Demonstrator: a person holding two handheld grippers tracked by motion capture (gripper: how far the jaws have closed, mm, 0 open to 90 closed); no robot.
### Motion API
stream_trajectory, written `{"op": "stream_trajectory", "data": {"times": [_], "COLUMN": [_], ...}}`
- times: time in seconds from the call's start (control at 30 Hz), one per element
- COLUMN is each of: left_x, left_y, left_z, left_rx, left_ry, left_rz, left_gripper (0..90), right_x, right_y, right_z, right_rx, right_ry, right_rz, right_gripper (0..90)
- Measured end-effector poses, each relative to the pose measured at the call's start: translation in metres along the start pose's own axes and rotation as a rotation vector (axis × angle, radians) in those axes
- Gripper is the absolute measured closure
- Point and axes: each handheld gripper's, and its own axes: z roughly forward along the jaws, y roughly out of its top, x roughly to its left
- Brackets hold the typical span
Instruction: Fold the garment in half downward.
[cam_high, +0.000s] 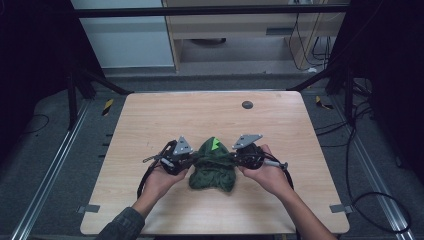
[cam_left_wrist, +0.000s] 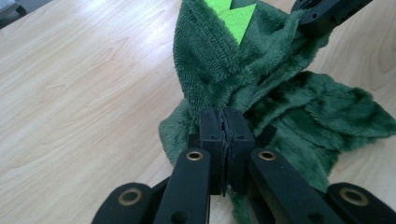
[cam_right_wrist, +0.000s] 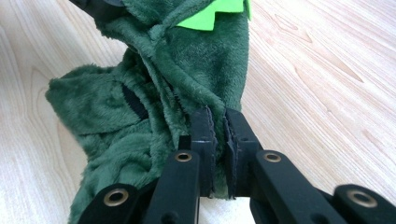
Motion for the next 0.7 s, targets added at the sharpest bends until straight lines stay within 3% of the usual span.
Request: {"op": "stream_trajectory", "data": {"times": [0.43,0.7], "left_x": [-0.014,-0.021], "left_y": [-0.016,-0.026], "left_z": [-0.001,-0.001], "left_rx": [0.005,0.006], "left_ry": [-0.027,-0.041], "left_rz": [-0.001,-0.004], "left_gripper": [88.3,88.3], "right_x": [0.021,0.028], "right_y": [-0.013,-0.023], "right_z": [-0.002,-0.002], "right_rx": [-0.002,-0.005], "right_ry": [0.016,0.018], "right_rz": [-0.04,-0.035], "right_gripper": [81.9,81.9]}}
